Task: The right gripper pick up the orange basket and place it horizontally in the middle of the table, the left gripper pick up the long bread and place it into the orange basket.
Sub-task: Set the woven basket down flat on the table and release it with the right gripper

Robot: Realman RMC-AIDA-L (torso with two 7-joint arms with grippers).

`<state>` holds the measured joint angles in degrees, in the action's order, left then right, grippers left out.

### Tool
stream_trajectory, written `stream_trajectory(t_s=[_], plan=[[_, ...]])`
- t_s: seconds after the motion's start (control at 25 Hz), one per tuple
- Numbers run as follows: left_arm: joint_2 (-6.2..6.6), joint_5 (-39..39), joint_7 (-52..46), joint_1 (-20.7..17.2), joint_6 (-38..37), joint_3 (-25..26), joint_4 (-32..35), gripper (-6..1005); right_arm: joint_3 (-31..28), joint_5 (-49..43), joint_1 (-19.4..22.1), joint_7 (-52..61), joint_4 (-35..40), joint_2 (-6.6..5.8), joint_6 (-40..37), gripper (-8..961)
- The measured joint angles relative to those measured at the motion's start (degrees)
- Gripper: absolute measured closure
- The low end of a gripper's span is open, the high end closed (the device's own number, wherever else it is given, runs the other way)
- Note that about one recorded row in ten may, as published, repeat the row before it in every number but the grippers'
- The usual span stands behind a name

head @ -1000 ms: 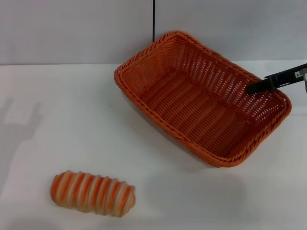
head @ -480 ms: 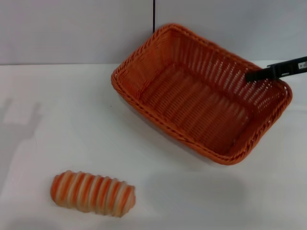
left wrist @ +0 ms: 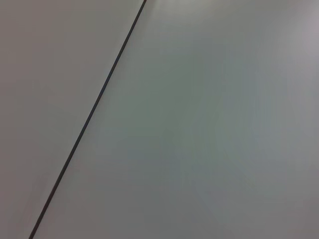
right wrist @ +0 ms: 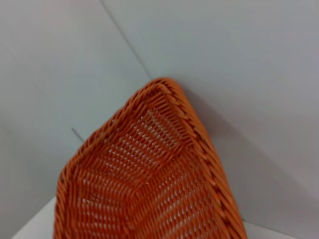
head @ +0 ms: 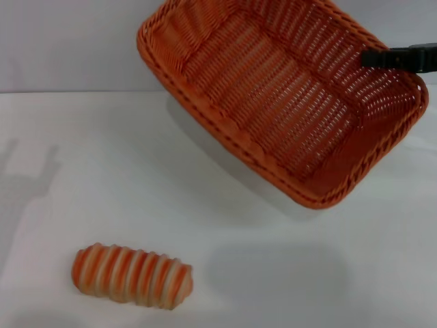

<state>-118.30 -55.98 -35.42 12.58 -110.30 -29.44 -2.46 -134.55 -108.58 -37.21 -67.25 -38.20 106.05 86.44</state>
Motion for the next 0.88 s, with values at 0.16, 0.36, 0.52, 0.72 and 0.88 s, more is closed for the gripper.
stream_trajectory(t_s=[0.16, 0.36, 0.52, 0.72, 0.88], plan=[[0.06, 0.1, 0.0, 0.1, 0.0, 0.0, 0.1, 201, -0.6, 0.3, 0.0, -1.1, -0.4, -0.18, 4.0, 788], [0.08, 0.1, 0.0, 0.2, 0.0, 0.0, 0.1, 201, -0.1, -0.3, 0.7, -1.3, -3.3, -1.24, 10.7, 787], [0.09, 0.2, 0.0, -0.1, 0.1, 0.0, 0.1, 202, 0.1, -3.8, 2.2, -1.7, -6.0, -2.92, 16.9, 787], [0.04, 0.2, 0.2, -0.2, 0.2, 0.0, 0.0, 203, 0.6, -9.9, 2.9, -4.4, -5.9, -3.41, 19.7, 787], [-0.02, 0.1, 0.4, 0.1, 0.5, 0.0, -0.2, 203, 1.1, -14.0, 3.1, -8.0, -3.8, -3.62, 20.5, 787]])
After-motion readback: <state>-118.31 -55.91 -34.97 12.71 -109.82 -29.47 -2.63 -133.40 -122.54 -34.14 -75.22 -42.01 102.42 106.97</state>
